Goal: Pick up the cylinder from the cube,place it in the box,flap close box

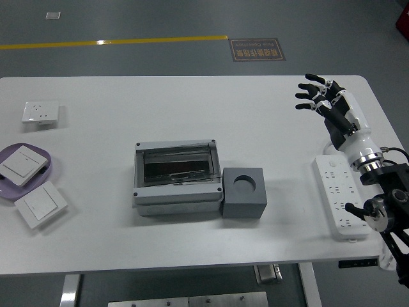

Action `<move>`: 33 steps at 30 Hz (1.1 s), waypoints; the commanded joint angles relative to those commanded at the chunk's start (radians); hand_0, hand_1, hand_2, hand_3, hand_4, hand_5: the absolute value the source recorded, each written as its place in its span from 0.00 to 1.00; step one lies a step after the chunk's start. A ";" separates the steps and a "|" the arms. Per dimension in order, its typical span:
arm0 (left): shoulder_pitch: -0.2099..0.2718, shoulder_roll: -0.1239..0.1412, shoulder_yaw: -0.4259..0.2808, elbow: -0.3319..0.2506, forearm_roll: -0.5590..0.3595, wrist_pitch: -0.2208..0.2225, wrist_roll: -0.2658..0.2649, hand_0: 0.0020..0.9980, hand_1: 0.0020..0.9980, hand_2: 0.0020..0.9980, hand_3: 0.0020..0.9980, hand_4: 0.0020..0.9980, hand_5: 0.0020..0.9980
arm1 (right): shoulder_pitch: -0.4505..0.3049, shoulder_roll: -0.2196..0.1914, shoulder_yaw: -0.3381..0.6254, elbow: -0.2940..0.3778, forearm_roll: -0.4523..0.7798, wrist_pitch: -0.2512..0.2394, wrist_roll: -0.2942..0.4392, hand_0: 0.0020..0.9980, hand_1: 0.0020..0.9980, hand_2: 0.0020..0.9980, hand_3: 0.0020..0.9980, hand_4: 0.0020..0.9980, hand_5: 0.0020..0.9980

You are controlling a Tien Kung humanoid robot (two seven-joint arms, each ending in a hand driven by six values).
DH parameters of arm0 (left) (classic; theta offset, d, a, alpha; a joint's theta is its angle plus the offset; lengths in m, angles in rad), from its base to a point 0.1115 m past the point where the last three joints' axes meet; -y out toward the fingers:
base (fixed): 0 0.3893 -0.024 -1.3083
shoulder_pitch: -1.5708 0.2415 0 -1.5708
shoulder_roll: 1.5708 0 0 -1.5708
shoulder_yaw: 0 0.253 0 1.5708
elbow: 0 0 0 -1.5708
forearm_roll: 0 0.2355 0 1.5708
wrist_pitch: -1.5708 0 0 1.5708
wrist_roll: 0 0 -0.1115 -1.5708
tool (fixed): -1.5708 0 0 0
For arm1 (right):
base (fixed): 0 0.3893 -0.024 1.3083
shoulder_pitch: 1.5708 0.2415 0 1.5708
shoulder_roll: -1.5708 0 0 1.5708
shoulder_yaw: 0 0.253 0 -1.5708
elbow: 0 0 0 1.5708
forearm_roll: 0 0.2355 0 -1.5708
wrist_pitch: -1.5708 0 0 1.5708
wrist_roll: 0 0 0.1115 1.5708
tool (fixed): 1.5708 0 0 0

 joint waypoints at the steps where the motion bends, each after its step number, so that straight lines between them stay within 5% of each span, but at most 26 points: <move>1: 0.000 -0.001 0.003 0.000 -0.001 0.000 0.000 0.58 0.62 0.61 0.62 0.68 0.21 | -0.001 0.000 0.002 0.000 0.000 0.001 0.000 0.53 0.61 0.64 0.72 0.79 0.45; 6: 0.002 -0.008 0.005 -0.003 0.004 0.003 0.000 0.58 0.62 0.61 0.62 0.68 0.21 | -0.008 -0.003 0.006 0.003 -0.001 0.003 -0.001 0.53 0.61 0.64 0.72 0.79 0.45; 15: 0.045 -0.062 -0.029 -0.011 0.026 0.014 0.008 0.58 0.62 0.61 0.63 0.69 0.21 | -0.027 0.004 0.006 0.004 -0.014 0.001 0.001 0.53 0.60 0.63 0.71 0.79 0.46; 23: 0.028 -0.052 -0.063 -0.015 0.071 0.022 0.008 0.58 0.62 0.61 0.62 0.69 0.21 | -0.042 0.019 0.040 0.017 -0.061 -0.009 -0.003 0.53 0.60 0.63 0.70 0.79 0.46; 33: 0.002 -0.035 -0.024 -0.019 0.072 0.017 0.006 0.58 0.62 0.61 0.63 0.69 0.21 | -0.064 0.047 0.074 0.021 -0.101 -0.014 -0.003 0.53 0.60 0.63 0.70 0.79 0.47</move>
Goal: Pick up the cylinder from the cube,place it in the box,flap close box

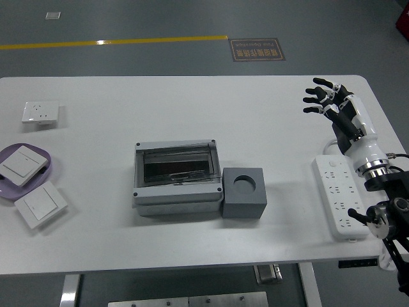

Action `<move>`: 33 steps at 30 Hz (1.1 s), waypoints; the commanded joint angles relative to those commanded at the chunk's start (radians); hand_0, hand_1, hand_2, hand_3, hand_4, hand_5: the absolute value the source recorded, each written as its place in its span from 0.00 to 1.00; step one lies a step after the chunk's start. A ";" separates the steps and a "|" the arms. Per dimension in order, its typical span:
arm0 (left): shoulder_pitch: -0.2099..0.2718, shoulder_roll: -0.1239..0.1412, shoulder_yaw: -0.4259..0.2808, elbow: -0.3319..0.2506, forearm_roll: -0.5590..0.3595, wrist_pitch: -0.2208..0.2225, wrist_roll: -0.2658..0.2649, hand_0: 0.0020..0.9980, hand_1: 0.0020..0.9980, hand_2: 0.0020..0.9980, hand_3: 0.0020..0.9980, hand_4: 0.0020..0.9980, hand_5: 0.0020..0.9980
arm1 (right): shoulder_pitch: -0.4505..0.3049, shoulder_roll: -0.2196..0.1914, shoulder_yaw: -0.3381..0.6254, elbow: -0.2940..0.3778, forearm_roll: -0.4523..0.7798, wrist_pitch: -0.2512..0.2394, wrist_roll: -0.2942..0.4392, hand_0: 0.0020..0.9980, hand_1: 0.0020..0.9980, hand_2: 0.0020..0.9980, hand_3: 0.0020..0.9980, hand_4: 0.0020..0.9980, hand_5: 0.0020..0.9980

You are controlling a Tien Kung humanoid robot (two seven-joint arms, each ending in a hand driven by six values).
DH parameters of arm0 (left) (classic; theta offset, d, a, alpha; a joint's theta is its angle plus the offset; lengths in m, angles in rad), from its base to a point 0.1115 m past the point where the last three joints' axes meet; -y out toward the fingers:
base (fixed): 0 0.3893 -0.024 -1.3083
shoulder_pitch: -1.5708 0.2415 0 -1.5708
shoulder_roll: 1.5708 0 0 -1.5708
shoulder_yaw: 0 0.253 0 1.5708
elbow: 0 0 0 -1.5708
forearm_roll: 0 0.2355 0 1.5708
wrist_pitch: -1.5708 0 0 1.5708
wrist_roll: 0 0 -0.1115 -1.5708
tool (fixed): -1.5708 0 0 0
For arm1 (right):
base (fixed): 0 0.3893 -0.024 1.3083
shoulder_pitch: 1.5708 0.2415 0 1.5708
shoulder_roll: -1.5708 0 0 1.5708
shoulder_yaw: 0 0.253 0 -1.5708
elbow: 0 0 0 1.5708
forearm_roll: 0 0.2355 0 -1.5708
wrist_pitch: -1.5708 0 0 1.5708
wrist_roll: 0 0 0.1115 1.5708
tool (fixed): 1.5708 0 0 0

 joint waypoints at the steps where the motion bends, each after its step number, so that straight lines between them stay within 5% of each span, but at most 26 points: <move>1: -0.002 0.003 0.003 0.000 -0.001 0.000 -0.001 0.58 0.62 0.61 0.63 0.69 0.21 | -0.002 0.003 0.004 0.000 -0.002 0.000 0.000 0.53 0.60 0.63 0.70 0.79 0.47; 5: 0.000 0.009 0.009 0.003 -0.010 0.000 -0.004 0.58 0.62 0.61 0.63 0.69 0.21 | 0.002 0.003 -0.001 -0.002 -0.012 0.002 -0.004 0.53 0.60 0.63 0.69 0.79 0.47; 19: 0.028 -0.030 -0.005 0.014 -0.045 0.003 -0.003 0.58 0.62 0.61 0.63 0.69 0.22 | 0.067 -0.053 -0.068 -0.008 -0.010 0.013 -0.022 0.53 0.60 0.63 0.69 0.79 0.48; 33: 0.020 -0.035 -0.023 0.012 -0.032 0.007 -0.003 0.58 0.62 0.61 0.63 0.69 0.22 | 0.084 -0.056 -0.095 -0.017 -0.004 0.016 -0.029 0.53 0.60 0.63 0.69 0.79 0.48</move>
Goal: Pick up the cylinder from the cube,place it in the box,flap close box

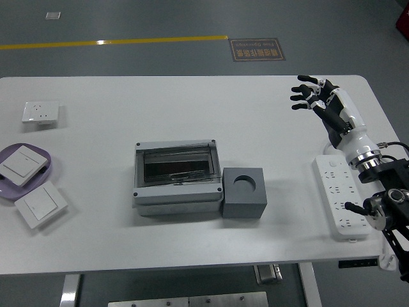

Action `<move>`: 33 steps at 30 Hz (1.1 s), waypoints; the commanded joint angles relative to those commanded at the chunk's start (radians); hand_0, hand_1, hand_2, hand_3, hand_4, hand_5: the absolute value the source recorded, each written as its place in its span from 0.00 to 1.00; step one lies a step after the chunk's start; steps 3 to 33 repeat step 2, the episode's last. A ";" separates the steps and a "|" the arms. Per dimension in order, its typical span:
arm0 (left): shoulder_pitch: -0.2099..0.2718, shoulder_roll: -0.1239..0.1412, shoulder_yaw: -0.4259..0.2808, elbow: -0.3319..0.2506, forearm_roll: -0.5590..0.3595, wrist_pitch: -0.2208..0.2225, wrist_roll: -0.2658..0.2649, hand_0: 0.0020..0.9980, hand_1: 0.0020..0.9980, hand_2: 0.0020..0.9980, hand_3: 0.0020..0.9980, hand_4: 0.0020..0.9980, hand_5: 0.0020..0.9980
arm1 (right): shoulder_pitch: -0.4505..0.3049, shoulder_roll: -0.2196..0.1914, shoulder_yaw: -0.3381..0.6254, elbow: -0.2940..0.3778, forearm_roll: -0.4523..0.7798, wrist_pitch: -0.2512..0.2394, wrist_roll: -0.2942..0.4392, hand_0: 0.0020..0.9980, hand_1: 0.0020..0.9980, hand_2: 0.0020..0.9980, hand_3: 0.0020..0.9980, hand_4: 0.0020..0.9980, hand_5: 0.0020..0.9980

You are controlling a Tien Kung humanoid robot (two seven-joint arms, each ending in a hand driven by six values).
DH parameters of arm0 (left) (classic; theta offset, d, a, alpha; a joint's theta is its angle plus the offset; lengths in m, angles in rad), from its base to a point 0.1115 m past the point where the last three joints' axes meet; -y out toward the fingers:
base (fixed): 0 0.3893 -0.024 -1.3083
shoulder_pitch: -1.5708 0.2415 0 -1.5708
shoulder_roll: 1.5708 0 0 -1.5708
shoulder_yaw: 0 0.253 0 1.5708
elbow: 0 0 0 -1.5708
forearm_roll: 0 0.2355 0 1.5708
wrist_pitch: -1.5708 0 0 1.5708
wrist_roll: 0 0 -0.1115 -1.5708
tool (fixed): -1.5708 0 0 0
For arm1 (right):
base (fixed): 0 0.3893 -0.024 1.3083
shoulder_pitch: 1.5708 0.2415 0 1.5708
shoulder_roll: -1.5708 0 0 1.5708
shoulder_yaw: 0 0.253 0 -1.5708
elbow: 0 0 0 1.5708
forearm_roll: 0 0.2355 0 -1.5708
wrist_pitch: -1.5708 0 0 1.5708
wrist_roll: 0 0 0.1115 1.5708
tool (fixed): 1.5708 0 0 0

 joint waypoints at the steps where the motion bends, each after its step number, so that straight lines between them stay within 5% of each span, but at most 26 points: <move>1: 0.000 0.000 -0.001 0.000 -0.001 0.000 0.000 0.58 0.62 0.61 0.63 0.69 0.22 | 0.001 0.000 -0.001 0.000 0.000 0.000 0.000 0.53 0.60 0.63 0.69 0.79 0.48; 33: 0.000 0.000 -0.002 0.001 -0.001 0.001 0.001 0.58 0.62 0.61 0.63 0.69 0.22 | 0.002 0.000 -0.002 -0.001 0.000 0.000 -0.001 0.53 0.60 0.63 0.69 0.79 0.48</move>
